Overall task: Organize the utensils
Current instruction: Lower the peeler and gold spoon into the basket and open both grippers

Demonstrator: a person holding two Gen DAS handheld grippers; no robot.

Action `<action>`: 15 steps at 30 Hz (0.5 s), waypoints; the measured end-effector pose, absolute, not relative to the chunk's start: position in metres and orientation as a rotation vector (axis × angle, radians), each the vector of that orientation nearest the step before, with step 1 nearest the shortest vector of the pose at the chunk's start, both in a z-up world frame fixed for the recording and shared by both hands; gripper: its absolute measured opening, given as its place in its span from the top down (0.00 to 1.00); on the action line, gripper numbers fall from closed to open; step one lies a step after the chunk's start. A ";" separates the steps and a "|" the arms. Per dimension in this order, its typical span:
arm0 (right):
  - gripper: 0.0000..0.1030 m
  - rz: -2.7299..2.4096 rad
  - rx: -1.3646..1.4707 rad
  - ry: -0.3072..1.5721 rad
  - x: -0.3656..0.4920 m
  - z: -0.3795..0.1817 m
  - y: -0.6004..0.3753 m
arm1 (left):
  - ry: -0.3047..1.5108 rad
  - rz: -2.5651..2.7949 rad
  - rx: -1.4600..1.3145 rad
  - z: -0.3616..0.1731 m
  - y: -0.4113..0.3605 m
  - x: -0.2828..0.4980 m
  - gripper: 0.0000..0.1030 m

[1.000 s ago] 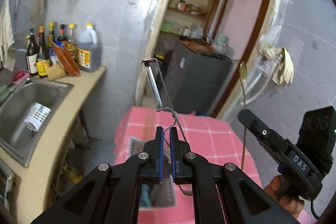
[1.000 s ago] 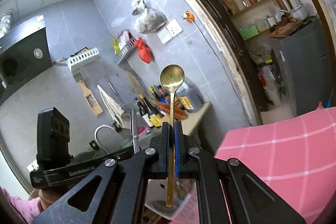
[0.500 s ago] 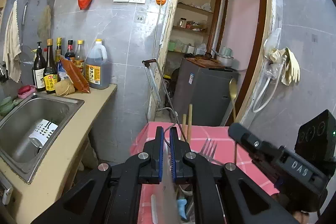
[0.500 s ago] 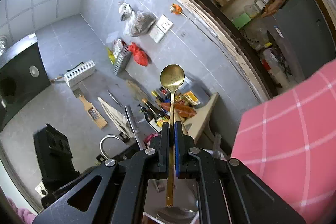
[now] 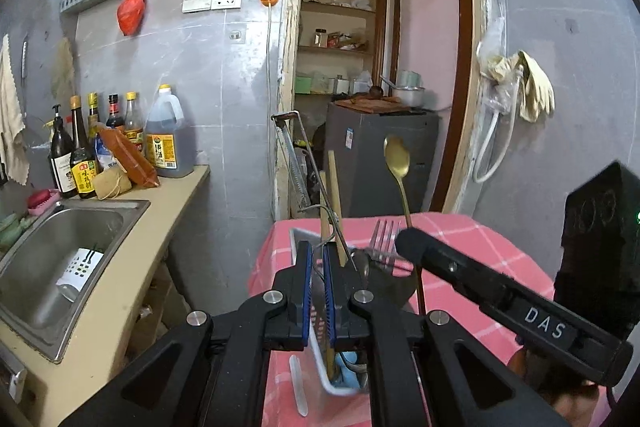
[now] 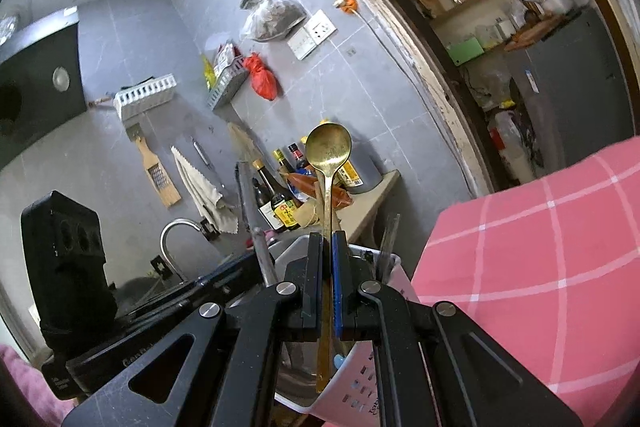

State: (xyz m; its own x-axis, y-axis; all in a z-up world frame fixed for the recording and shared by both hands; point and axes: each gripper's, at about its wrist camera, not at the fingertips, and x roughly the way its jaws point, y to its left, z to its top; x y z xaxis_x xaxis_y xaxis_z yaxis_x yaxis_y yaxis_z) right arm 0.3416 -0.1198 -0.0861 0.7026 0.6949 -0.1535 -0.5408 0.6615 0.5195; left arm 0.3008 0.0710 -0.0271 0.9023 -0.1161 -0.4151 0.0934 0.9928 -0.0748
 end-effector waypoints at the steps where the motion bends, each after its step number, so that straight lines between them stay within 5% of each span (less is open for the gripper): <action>1: 0.96 0.722 0.454 0.354 0.340 -0.085 -0.118 | 0.432 -0.107 -0.051 -0.028 0.070 0.300 0.94; 15: 0.96 0.732 0.422 0.381 0.335 -0.093 -0.124 | 0.434 -0.130 -0.041 -0.028 0.069 0.295 0.94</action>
State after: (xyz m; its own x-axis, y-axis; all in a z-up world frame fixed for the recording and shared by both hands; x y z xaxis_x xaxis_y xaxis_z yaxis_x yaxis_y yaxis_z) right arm 0.3349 -0.1240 -0.0926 0.6832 0.7065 -0.1848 -0.5571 0.6679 0.4935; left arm 0.2948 0.0690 -0.0285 0.8991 -0.1348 -0.4164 0.1172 0.9908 -0.0677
